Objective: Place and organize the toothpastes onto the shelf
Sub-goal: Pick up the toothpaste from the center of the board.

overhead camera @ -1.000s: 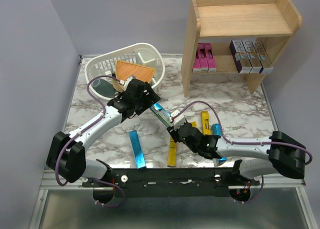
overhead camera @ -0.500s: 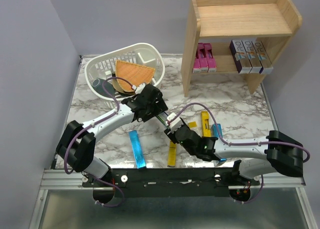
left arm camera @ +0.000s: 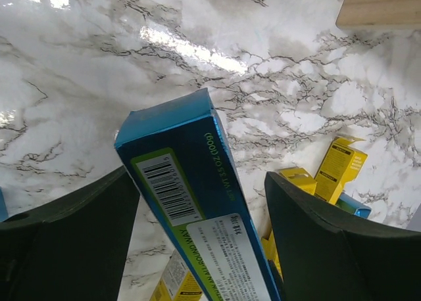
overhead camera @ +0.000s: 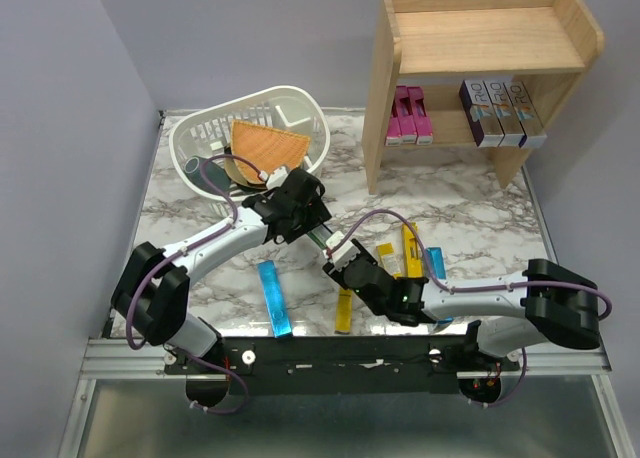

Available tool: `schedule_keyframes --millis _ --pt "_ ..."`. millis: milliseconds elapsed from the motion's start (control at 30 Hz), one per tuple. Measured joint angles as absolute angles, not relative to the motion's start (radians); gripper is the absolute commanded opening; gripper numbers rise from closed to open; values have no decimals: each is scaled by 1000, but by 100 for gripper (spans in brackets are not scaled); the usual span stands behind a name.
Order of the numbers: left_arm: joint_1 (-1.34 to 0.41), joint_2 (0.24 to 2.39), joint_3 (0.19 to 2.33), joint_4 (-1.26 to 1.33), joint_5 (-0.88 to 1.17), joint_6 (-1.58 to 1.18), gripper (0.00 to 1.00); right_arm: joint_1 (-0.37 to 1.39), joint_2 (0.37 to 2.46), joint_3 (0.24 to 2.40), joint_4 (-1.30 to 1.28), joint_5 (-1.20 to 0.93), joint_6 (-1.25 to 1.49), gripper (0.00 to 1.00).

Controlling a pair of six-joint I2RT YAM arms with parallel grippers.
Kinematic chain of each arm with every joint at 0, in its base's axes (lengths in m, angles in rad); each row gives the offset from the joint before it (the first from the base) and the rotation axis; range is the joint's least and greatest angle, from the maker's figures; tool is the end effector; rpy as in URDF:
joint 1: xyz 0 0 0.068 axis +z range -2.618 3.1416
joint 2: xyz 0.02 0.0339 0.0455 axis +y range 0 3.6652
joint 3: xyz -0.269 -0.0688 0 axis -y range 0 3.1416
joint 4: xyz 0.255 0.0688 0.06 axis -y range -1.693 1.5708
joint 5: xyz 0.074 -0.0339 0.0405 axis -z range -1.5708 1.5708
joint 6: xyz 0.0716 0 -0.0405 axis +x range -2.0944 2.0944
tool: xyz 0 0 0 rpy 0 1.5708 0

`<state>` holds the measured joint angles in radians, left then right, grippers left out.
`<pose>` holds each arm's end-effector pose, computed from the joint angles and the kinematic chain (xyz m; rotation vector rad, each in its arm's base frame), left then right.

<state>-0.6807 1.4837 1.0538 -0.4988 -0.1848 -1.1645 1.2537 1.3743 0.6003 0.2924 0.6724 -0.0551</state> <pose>0.2724 -0.2037 0.2141 -0.6898 2.4666 -0.5354 0.1381 0.2778 0.1818 -0.8378 1.7530 0.1009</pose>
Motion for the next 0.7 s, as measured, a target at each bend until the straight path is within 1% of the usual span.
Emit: schedule_keyframes --millis 33,100,133,200,233,333,433,467,533,567,667,700 --pt "-683 1488 1057 -498 -184 -1166 77 1259 1382 602 296 679 -62 55" --pt "-690 1505 1066 -497 -183 -1173 72 1269 1396 606 300 694 -71 56" --pt "-692 1517 1070 -497 -183 -1175 65 1271 1402 607 300 704 -74 57" --pt "-692 1525 1071 -499 -183 -1177 56 1272 1409 608 299 715 -79 59" --pt "-692 1526 1071 -499 -184 -1181 47 1273 1410 609 299 719 -79 60" --pt "-693 1523 1071 -485 -185 -1218 32 1279 1410 611 308 716 -75 66" --pt "-694 1497 1059 -470 -191 -1230 29 1282 1407 616 314 708 -63 73" --pt "-694 1480 1046 -459 -194 -1231 29 1282 1404 617 313 704 -60 80" --pt "-694 1437 1006 -434 -202 -1234 27 1282 1391 618 313 686 -41 86" --pt "-693 1414 988 -423 -205 -1236 27 1282 1382 618 312 679 -29 92" --pt "-684 1348 925 -365 -210 -1240 27 1282 1338 618 311 651 6 100" --pt "-682 1328 900 -341 -212 -1243 27 1282 1322 618 310 640 20 100"
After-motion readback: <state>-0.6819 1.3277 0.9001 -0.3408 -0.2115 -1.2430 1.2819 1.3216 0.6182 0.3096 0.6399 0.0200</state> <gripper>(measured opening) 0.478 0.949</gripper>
